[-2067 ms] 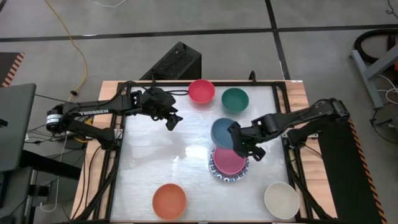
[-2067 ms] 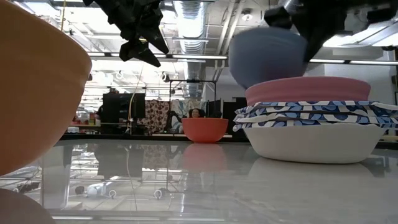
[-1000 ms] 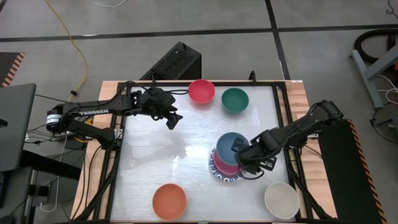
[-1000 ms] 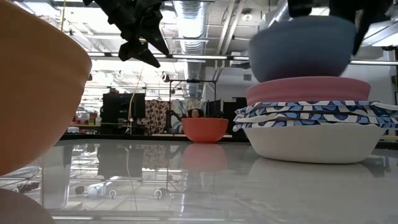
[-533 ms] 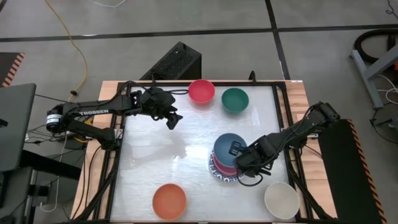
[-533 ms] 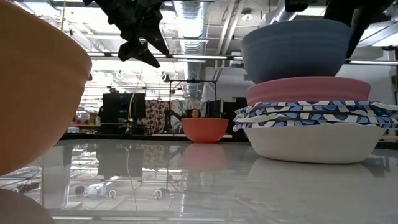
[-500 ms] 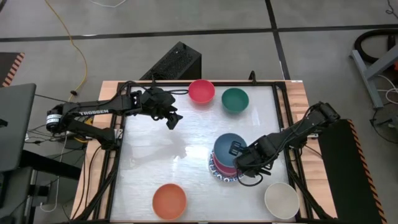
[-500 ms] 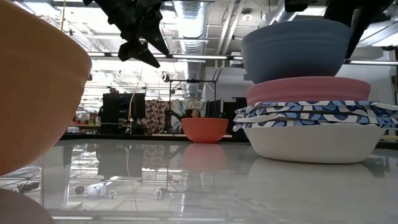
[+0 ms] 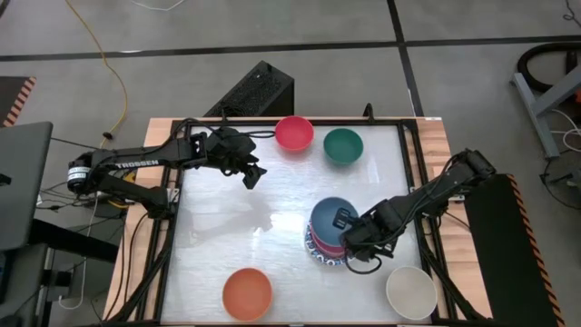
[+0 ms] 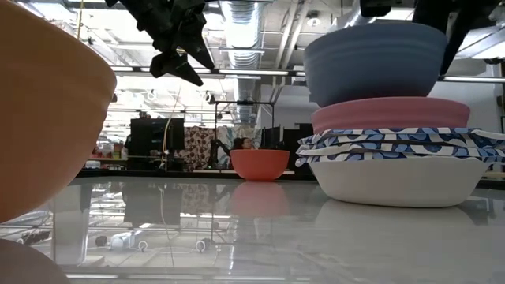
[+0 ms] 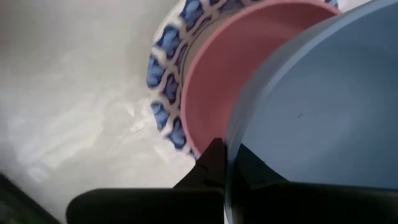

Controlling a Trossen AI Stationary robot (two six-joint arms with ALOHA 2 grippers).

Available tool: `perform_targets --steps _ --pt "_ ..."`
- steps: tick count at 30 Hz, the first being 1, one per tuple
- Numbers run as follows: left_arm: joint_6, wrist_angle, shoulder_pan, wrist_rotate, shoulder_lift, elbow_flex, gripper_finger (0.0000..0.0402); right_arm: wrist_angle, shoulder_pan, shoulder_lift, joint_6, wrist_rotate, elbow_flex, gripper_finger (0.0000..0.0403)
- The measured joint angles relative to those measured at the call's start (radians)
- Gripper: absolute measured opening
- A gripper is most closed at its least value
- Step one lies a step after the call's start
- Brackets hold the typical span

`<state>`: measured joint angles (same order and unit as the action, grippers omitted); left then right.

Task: Nest bowls inside each other by size order
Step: Stack the blue bowl into the pink bowl

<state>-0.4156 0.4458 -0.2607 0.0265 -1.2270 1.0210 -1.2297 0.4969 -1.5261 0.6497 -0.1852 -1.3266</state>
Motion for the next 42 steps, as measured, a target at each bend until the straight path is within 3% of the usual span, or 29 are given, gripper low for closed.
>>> perform_targets --steps 42 --pt "0.000 0.000 0.000 0.012 0.000 0.000 0.0251 0.149 0.017 0.000 -0.084 0.029 0.131 0.0011"
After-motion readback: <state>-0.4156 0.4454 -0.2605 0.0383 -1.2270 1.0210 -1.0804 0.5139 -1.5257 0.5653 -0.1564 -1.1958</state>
